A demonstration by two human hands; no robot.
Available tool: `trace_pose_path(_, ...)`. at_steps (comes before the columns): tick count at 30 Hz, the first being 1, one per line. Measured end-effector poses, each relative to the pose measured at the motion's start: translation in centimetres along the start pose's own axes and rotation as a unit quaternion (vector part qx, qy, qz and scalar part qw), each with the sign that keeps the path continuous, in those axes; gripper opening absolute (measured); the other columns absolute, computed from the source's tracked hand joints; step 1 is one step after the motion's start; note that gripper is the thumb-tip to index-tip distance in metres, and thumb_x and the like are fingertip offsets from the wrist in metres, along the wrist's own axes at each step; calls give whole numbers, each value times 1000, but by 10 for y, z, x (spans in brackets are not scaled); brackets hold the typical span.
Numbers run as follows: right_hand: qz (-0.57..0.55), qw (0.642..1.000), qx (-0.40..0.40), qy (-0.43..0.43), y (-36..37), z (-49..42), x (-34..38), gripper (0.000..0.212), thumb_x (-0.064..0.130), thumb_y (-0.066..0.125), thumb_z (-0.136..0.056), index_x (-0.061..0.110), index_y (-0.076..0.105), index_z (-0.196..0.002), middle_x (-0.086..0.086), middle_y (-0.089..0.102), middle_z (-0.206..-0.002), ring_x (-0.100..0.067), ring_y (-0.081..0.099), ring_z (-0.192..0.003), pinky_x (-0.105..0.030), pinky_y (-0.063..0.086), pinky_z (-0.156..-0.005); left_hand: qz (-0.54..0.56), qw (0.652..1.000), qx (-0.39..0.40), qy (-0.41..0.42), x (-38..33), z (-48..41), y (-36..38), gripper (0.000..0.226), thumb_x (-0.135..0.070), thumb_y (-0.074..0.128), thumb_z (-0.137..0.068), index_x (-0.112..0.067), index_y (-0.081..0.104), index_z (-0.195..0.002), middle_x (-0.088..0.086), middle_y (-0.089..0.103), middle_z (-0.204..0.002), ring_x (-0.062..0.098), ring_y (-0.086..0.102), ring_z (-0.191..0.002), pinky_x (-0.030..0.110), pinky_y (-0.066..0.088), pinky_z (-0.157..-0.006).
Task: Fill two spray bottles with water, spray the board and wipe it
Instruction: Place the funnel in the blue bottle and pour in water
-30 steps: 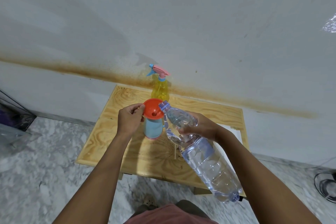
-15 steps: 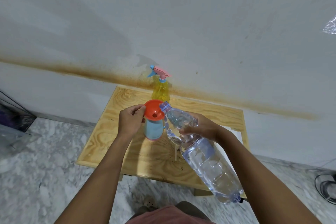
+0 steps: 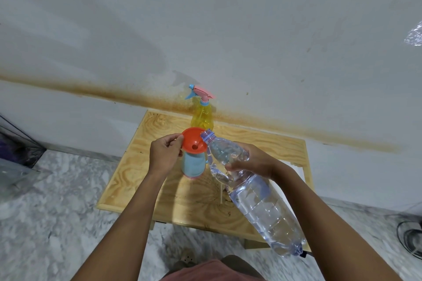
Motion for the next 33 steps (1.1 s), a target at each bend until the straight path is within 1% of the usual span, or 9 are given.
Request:
trace_pose_path(3,7,1000,-6,-3,1,0,-2,64,49,82,-64,38,62,-124,6,75,-111,-13,72,-100,-33,57,-90,1,1000,1,-1,0,1,0,10,-17,65,-95,-17,75,-97,6,73,-76,15,59,-57,20,55,-58)
trace_pose_path(9,15,1000,-23,-14,5,2,5,58,32,84,-71,44,60,-122,13,73,-115,-5,69,-106,-18,51,-87,2,1000,-1,-7,1,0,-1,9,-18,67,-95,-20,75,-94,4,74,-75,15,61,-57,29,57,-64)
trace_pose_path(11,13,999,-33,-17,6,2,6,59,32,85,-70,48,59,-120,16,72,-116,-4,68,-108,-21,50,-90,4,1000,0,-10,1,0,0,10,-17,66,-95,-17,76,-97,5,74,-77,15,60,-57,26,57,-63)
trace_pose_path(14,25,998,-58,-28,9,3,12,59,37,84,-67,64,56,-111,33,67,-112,9,63,-108,-15,46,-89,3,1000,-3,-13,1,1,-1,10,-19,66,-95,-17,76,-98,1,74,-75,13,60,-56,20,56,-59)
trace_pose_path(17,20,995,-85,-54,10,5,13,61,38,86,-65,64,56,-112,33,67,-113,6,64,-107,-12,47,-87,2,1000,-3,-13,0,2,0,11,-18,66,-95,-16,76,-99,3,74,-77,15,61,-58,18,55,-57)
trace_pose_path(22,-13,985,-146,-94,13,12,12,76,40,87,-58,51,52,-124,32,65,-118,6,62,-113,-10,47,-89,-4,1000,-6,-11,-1,2,0,12,-18,65,-95,-13,76,-101,11,74,-81,19,61,-61,19,55,-58)
trace_pose_path(26,-46,971,-196,-132,13,21,12,76,33,84,-59,40,52,-127,32,65,-117,4,63,-112,-10,49,-84,-7,1000,-4,-12,0,3,-1,13,-19,66,-95,-14,76,-102,6,75,-82,18,63,-63,21,57,-60)
trace_pose_path(30,-65,948,-263,-169,9,27,14,80,36,80,-59,27,52,-134,26,64,-121,-1,63,-112,-13,50,-84,-12,1000,-7,-9,-2,4,-1,13,-19,66,-95,-13,77,-101,5,74,-80,20,63,-63,33,58,-68)
trace_pose_path(33,-66,928,-318,-184,4,31,15,78,37,80,-59,28,53,-132,23,64,-120,-4,64,-112,-16,51,-84,-27,999,-17,-7,-2,2,0,11,-21,67,-94,-17,77,-93,6,75,-77,20,64,-60,36,58,-71)
Point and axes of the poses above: each hand's wrist, its own z-axis away from the middle knuckle, its own y-axis out of the palm, x = y × z, the point moved 1 cm from there along -z, towards the middle knuckle
